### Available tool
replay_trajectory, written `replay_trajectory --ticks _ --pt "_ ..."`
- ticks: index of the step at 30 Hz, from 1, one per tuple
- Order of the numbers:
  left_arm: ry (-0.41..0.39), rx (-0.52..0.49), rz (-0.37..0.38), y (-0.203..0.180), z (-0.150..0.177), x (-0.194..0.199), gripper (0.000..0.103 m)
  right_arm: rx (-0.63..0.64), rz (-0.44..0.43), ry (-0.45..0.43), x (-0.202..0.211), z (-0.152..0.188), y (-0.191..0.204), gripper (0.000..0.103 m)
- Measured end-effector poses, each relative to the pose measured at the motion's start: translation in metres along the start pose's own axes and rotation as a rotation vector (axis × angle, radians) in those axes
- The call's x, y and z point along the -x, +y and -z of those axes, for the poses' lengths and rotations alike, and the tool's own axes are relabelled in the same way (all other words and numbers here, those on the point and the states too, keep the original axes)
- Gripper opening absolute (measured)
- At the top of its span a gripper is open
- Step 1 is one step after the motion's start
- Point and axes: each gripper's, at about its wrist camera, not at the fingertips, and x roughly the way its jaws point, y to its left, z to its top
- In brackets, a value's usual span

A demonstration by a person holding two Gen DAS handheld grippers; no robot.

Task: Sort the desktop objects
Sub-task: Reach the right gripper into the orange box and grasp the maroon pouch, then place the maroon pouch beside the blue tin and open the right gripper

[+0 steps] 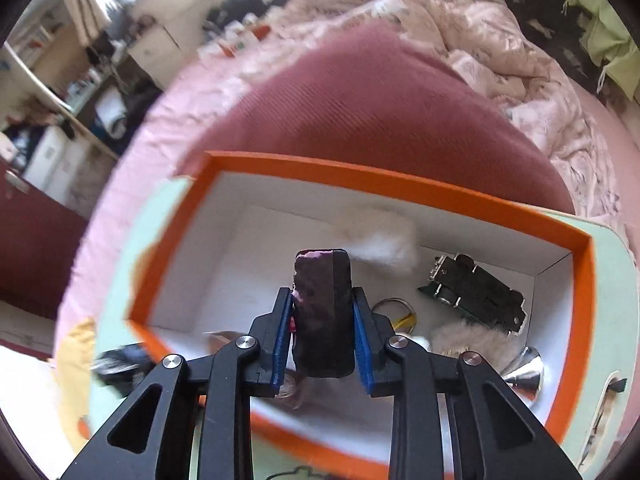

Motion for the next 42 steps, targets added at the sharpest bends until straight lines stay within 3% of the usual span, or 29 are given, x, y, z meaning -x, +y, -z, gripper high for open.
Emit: replay_trajectory --ticks 7,12,17,20,25,28,29,42 --pt "0.0 0.0 0.0 0.0 0.0 0.0 0.103 0.008 -0.222 -0.138 0.073 0.024 0.007 0.027" --pt "0.0 0.0 0.0 0.0 0.0 0.0 0.103 0.078 -0.284 -0.109 0.089 0.066 0.027 0.027" --pt "0.0 0.0 0.001 0.001 0.001 0.0 0.103 0.116 -0.218 -0.011 0.054 0.104 0.033 0.027" --pt "-0.001 0.0 0.001 0.001 0.001 0.0 0.103 0.095 -0.225 0.03 0.032 0.112 0.029 0.027" --pt "-0.001 0.0 0.001 0.001 0.001 -0.001 0.103 0.096 -0.195 -0.021 0.036 0.113 0.028 0.033" --pt "-0.001 0.0 0.001 0.001 0.001 -0.001 0.103 0.084 -0.207 -0.084 0.052 0.116 0.02 0.055" --pt "-0.001 0.0 0.001 0.001 0.001 -0.001 0.103 0.081 -0.194 -0.115 0.059 0.119 0.016 0.057" --pt "-0.001 0.0 0.001 0.001 0.001 -0.001 0.103 0.146 -0.057 -0.197 0.087 0.187 -0.016 0.063"
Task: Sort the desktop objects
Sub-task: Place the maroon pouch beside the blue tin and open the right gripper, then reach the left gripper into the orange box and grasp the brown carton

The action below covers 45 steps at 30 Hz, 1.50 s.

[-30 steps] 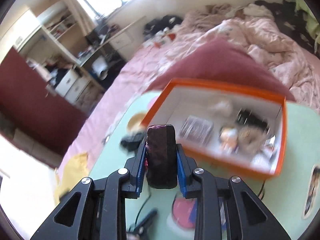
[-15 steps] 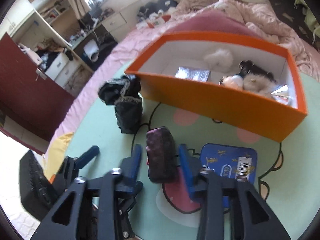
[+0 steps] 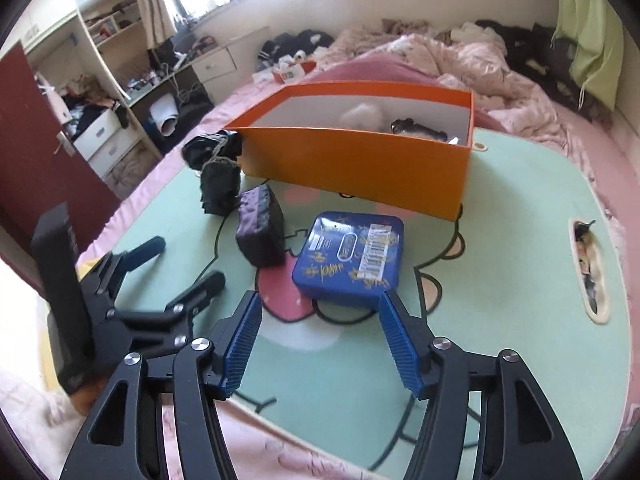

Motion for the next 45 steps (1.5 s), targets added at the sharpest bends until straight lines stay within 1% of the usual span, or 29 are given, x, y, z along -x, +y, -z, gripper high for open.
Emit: replay_trajectory --ticks 2,3,4,5,6,7,8,10,12,19,22,25,29,32,33,35,37,39,42,45 --pt "0.0 0.0 0.0 0.0 0.0 0.0 0.103 0.016 0.032 0.015 -0.004 0.006 0.001 0.07" --pt "0.0 0.0 0.0 0.0 0.0 0.0 0.103 0.02 0.055 0.022 -0.007 0.008 0.001 0.07" --pt "0.001 0.0 0.0 0.001 0.0 0.0 0.103 0.029 0.095 0.039 -0.013 0.011 0.0 0.07" --pt "0.002 -0.001 0.0 0.001 0.0 0.0 0.103 0.028 0.114 0.057 -0.019 0.014 -0.002 0.07" --pt "0.003 -0.001 -0.002 0.001 0.0 0.0 0.103 0.044 0.142 0.033 -0.018 0.015 -0.001 0.072" --pt "0.003 -0.001 -0.001 0.001 0.0 0.0 0.103 0.046 0.162 0.036 -0.02 0.016 -0.001 0.079" --pt "0.005 -0.001 -0.001 0.001 0.0 0.0 0.103 0.049 0.187 0.042 -0.023 0.016 -0.002 0.089" --pt "0.009 -0.002 -0.002 0.0 0.0 0.001 0.103 0.068 0.225 0.066 -0.03 0.019 -0.001 0.103" --pt "0.009 -0.002 -0.003 -0.001 0.0 0.001 0.103 0.079 0.207 0.05 -0.03 0.02 -0.001 0.103" --pt "0.01 -0.002 -0.003 -0.001 0.0 0.001 0.103 0.086 0.195 0.032 -0.028 0.024 -0.002 0.103" --pt "0.012 -0.001 -0.001 -0.001 0.0 0.0 0.103 0.103 0.171 0.018 -0.029 0.023 -0.004 0.103" --pt "0.019 -0.002 -0.001 0.0 -0.001 -0.002 0.103 0.104 0.173 0.018 -0.028 0.022 -0.005 0.103" --pt "0.058 -0.009 0.01 0.0 -0.005 -0.003 0.103 0.108 0.182 0.02 -0.029 0.022 -0.004 0.103" --pt "0.117 -0.025 0.043 -0.002 -0.012 -0.004 0.103 0.106 0.178 0.021 -0.029 0.022 -0.005 0.103" --pt "0.114 -0.022 0.061 -0.003 -0.013 -0.001 0.103 0.106 0.178 0.021 -0.028 0.023 -0.005 0.103" --pt "0.089 -0.026 0.09 -0.007 -0.022 0.008 0.103 0.107 0.178 0.021 -0.028 0.023 -0.005 0.103" --pt "0.072 -0.043 0.09 -0.013 -0.037 0.015 0.103 0.106 0.177 0.021 -0.028 0.023 -0.005 0.103" --pt "0.052 -0.041 0.092 -0.016 -0.06 0.021 0.103 0.107 0.178 0.021 -0.028 0.023 -0.005 0.103" --pt "0.032 0.0 0.122 -0.012 -0.1 0.026 0.103 0.106 0.176 0.02 -0.028 0.023 -0.005 0.103" --pt "0.063 0.035 0.159 -0.006 -0.143 0.018 0.103 0.106 0.176 0.019 -0.028 0.023 -0.005 0.103"
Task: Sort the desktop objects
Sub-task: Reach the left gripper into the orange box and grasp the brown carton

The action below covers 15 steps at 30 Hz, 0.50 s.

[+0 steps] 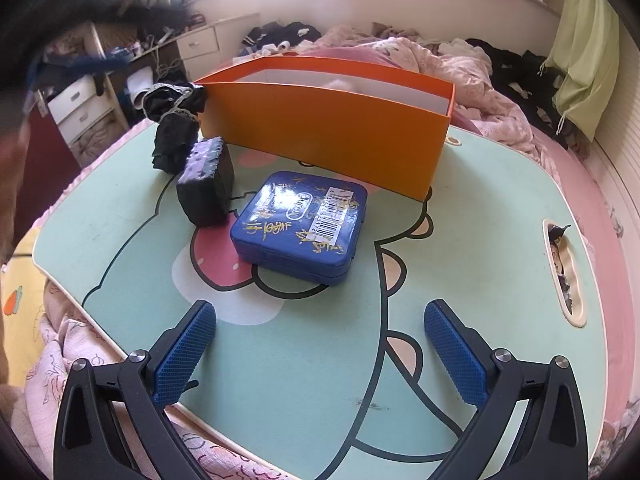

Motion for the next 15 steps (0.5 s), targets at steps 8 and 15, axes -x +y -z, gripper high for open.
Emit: replay_trajectory --ticks 8,15 --pt "0.289 0.1 0.062 0.021 -0.074 -0.08 0.095 0.0 -0.007 -0.009 0.0 0.0 0.0 0.103" --pt "0.55 0.039 -0.023 0.001 -0.046 -0.153 0.059 0.001 -0.015 -0.017 0.0 0.001 -0.002 0.103"
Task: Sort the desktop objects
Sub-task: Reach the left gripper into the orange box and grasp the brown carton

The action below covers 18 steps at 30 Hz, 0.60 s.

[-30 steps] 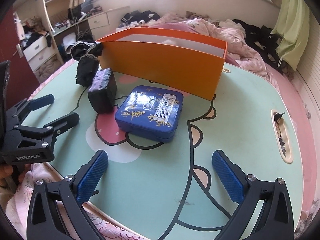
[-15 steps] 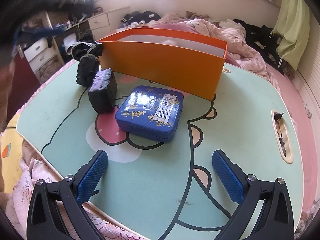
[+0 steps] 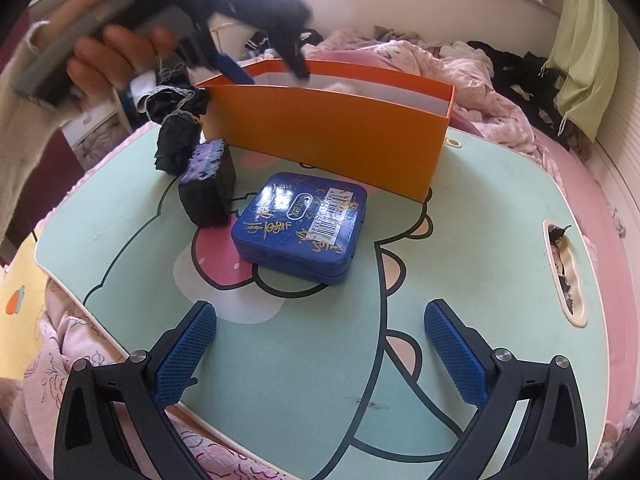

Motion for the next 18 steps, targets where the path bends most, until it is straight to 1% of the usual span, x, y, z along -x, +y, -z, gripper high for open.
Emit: replay_trajectory --ticks 1,2,3,6,7,10,12,13,16,18 --pt "0.013 0.008 -0.021 0.001 0.0 -0.006 0.058 0.0 -0.001 -0.001 0.0 0.0 0.0 0.103" --pt "0.022 0.02 -0.031 0.002 -0.001 -0.012 0.055 0.0 -0.003 -0.003 0.0 0.0 0.0 0.103" --pt "0.023 0.02 -0.037 0.001 -0.002 -0.014 0.055 0.001 -0.002 -0.004 0.0 0.001 0.0 0.103" --pt "0.078 0.037 0.01 0.0 -0.006 -0.025 0.055 -0.001 -0.004 -0.005 0.0 0.001 0.0 0.103" --pt "0.075 0.042 0.021 0.0 -0.007 -0.026 0.056 0.0 -0.004 -0.005 0.0 0.001 0.0 0.103" --pt "0.07 0.047 0.012 -0.003 -0.01 -0.028 0.057 0.0 -0.004 -0.006 0.0 0.001 -0.001 0.103" --pt "0.082 0.062 0.054 -0.001 -0.011 -0.032 0.057 0.0 -0.004 -0.006 0.0 0.001 -0.001 0.103" --pt "0.106 0.075 0.078 0.001 -0.009 -0.036 0.057 0.0 -0.004 -0.006 0.0 0.001 -0.001 0.103" --pt "0.082 0.054 0.066 -0.001 -0.007 -0.033 0.056 0.0 -0.002 -0.006 0.0 0.001 0.0 0.103" --pt "0.072 0.023 0.038 -0.006 -0.006 -0.032 0.055 0.001 -0.002 -0.006 0.0 0.002 0.0 0.103"
